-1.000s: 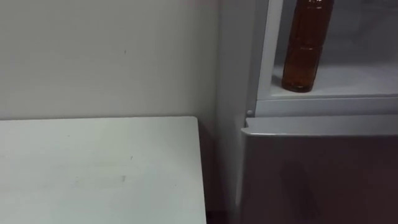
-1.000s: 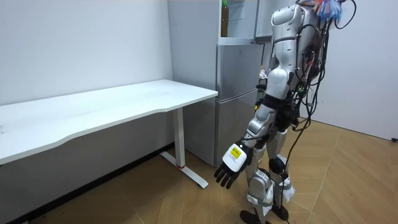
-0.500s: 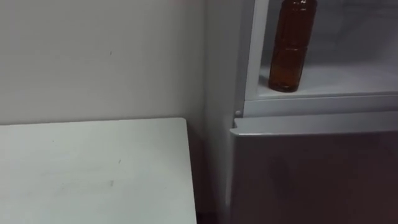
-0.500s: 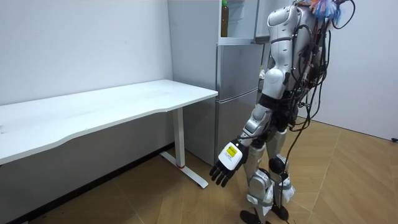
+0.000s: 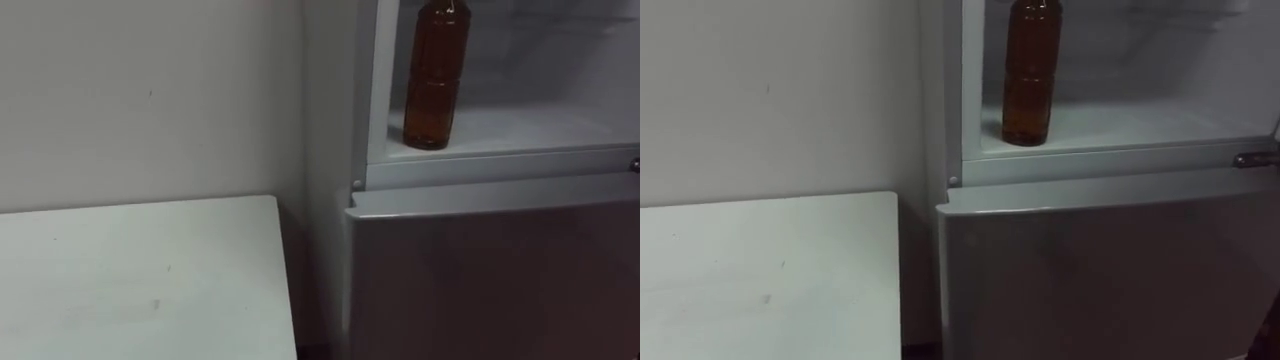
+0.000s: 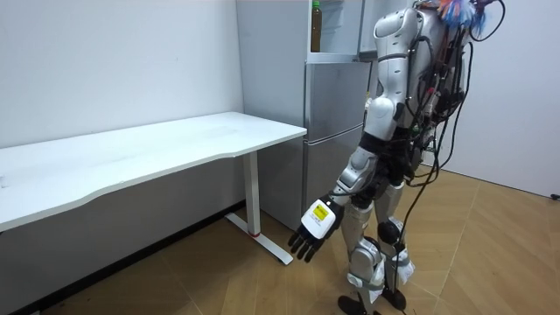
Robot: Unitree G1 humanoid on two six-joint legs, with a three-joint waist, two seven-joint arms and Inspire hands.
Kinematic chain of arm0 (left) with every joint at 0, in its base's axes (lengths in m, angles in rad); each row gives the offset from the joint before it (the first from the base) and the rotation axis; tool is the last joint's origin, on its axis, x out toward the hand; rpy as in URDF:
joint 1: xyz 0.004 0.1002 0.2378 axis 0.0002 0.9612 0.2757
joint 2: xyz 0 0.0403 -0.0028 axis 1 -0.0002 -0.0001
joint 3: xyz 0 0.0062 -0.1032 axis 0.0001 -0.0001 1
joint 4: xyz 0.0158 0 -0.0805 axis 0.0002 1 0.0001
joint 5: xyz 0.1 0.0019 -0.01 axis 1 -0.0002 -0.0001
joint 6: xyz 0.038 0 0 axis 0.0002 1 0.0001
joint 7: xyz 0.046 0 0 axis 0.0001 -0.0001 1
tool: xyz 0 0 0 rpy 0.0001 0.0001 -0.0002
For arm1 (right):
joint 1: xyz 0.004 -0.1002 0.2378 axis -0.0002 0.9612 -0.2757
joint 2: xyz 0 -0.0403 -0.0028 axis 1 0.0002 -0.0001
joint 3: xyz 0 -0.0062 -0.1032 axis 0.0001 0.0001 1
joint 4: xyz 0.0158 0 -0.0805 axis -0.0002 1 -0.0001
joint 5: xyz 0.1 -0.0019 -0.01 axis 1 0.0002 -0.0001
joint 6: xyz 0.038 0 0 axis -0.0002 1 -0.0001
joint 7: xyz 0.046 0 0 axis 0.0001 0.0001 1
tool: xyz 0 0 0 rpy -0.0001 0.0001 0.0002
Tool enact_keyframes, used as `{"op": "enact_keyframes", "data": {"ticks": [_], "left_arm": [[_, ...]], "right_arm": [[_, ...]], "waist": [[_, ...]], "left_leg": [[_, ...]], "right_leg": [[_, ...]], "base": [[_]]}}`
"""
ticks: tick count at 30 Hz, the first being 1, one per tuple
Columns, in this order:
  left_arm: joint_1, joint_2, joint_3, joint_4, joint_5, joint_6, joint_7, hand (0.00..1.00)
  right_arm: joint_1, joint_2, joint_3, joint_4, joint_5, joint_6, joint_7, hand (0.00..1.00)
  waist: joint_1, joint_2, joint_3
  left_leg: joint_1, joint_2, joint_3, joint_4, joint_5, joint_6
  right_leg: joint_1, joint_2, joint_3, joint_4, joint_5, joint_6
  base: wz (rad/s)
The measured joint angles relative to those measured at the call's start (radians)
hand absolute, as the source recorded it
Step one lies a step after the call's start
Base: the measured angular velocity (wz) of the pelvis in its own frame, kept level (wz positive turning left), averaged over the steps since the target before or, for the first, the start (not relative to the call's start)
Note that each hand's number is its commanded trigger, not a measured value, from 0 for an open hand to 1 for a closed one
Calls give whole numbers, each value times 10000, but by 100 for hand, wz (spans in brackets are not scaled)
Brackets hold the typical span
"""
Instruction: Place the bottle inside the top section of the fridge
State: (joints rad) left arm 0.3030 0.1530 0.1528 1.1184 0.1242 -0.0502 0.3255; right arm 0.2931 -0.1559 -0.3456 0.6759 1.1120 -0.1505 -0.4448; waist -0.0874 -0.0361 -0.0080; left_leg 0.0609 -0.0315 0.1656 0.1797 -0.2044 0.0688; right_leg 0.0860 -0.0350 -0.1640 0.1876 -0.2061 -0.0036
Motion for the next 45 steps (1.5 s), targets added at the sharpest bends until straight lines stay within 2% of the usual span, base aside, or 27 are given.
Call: {"op": "enact_keyframes", "data": {"ticks": [3, 8, 10, 13, 15, 20, 23, 26, 34, 40, 45], "left_arm": [[49, 61, 17, -3, -141, -3, -1, 0], [266, 139, 449, -395, 23, 7, -57, 0], [314, 200, 453, -510, 19, 2, -64, 0], [310, 204, 453, -666, 29, -22, -109, 0], [309, 184, 548, -664, 32, -26, -131, 0], [288, 192, 785, -658, 68, -29, -141, 0], [293, 224, 773, -636, 48, -29, -132, 0], [299, 222, 722, -518, 50, -39, -96, 0], [336, 224, 686, -364, 87, 10, -19, 0], [331, 221, 576, -243, 171, 11, -29, 0], [324, 197, 597, -78, 269, 7, -52, 0]], "right_arm": [[89, -3, -222, -1213, -978, -20, -1060, 0], [49, -142, -1237, -2587, -2449, -132, -2737, 0], [28, -321, -1352, -2841, -2760, -309, -3152, 0], [15, -620, -1647, -2959, -3591, -378, -3780, 0], [15, -621, -1868, -3320, -3994, -415, -4140, 0], [0, -685, -1965, -5083, -4828, -588, -5055, 0], [-23, -981, -1958, -5794, -5253, -708, -5423, 0], [-274, -1161, -1960, -6202, -6108, -725, -5747, 0], [-369, -1216, -1964, -8006, -7750, -715, -6134, 0], [-654, -1251, -1963, -8895, -8863, -715, -5952, 0], [-885, -1303, -1969, -9380, -8896, -665, -5495, 0]], "waist": [[-56, -18, -3], [-145, -67, 10], [-180, -76, 15], [-185, -109, 4], [-161, -140, -10], [-122, -207, 36], [-133, -296, 35], [-91, -343, 46], [-8, -385, 33], [36, -362, 49], [104, -346, 62]], "left_leg": [[-2, -5, -31, 0, 0, 0], [11, -7, -6, -117, 17, -23], [16, -5, 14, -133, 16, -24], [34, -23, 26, -153, 17, -24], [45, -20, 97, -173, 17, -24], [-58, 8, 251, -179, 16, -24], [-64, 6, 248, -174, 16, -24], [-68, 7, 242, -193, 14, -24], [-56, -3, 234, -276, 16, -25], [-12, 16, 227, -289, 11, -32], [17, 25, 226, -296, 4, -36]], "right_leg": [[-5, -1, -18, 8, -24, 9], [-10, 17, -10, -24, -48, 2], [-21, 17, -21, -37, -53, -3], [-30, 24, -40, -36, -62, 12], [-55, 46, 1, -27, -65, 14], [-271, 94, 234, 23, -64, 12], [-297, 91, 223, 20, -61, 14], [-331, 89, 212, 14, -59, 12], [-327, 87, 186, 8, -58, 14], [-277, 81, 52, 62, -48, 8], [-253, 64, -38, 176, -48, 9]], "base": [[3], [0], [-4], [0], [-7], [-10], [0], [0], [0], [0], [0]]}}
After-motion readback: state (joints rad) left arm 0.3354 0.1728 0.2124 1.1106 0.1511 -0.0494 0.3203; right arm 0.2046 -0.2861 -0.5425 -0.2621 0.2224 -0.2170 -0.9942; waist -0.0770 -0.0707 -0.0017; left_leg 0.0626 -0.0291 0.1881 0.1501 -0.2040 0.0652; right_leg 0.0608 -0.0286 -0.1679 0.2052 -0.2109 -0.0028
